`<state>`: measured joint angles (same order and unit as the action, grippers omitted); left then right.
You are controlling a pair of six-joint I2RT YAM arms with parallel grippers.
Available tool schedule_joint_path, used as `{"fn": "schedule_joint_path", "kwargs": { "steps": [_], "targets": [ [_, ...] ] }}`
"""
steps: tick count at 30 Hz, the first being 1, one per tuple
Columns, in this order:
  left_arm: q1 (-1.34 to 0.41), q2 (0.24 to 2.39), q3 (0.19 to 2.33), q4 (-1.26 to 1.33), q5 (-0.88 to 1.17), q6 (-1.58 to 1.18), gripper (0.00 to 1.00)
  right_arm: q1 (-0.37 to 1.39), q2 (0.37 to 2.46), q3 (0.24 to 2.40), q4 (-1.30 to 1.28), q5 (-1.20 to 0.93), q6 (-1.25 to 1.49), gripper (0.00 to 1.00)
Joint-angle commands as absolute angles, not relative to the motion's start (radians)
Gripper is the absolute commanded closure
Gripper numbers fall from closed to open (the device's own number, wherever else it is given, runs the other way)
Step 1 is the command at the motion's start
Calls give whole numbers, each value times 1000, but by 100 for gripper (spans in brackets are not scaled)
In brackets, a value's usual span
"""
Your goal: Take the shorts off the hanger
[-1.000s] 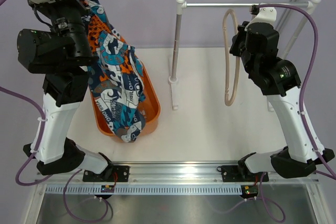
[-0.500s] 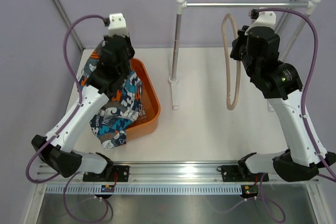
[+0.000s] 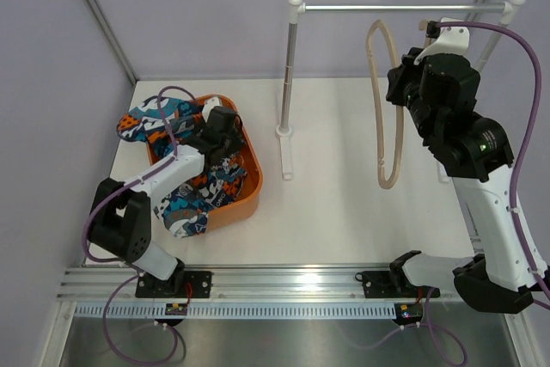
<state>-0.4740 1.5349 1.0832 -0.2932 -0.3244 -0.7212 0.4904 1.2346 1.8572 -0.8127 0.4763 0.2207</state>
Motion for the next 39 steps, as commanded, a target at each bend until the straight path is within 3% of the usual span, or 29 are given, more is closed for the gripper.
{"fn": "schedule_joint_path", "kwargs": {
  "steps": [1, 5, 11, 12, 13, 16, 23, 29, 39],
  "targets": [
    [-424, 1557, 1022, -128, -48, -888, 100, 485, 1204, 1850, -808, 472, 207, 100],
    [-390, 1615, 942, -1, 147, -968, 100, 486, 1198, 1841, -808, 462, 216, 100],
    [-367, 1657, 870, 156, 344, -1032, 86, 486, 1201, 1832, -818, 442, 209, 100],
    [-368, 1640, 865, 152, 341, -1028, 80, 485, 1204, 1835, -819, 437, 209, 100],
    [-370, 1599, 864, 120, 312, -1005, 64, 486, 1210, 1841, -830, 428, 207, 100],
    [-370, 1528, 891, 29, 232, -928, 42, 486, 1215, 1845, -841, 408, 210, 100],
    [-371, 1344, 979, -181, 92, -805, 20, 485, 1244, 1855, -861, 364, 212, 100],
    [-370, 1218, 1042, -255, 44, -755, 11, 485, 1298, 1884, -882, 289, 154, 100],
    [-368, 1118, 1118, -302, 68, -675, 10, 390, 1373, 1887, -769, 5, 20, 100]
  ]
}}
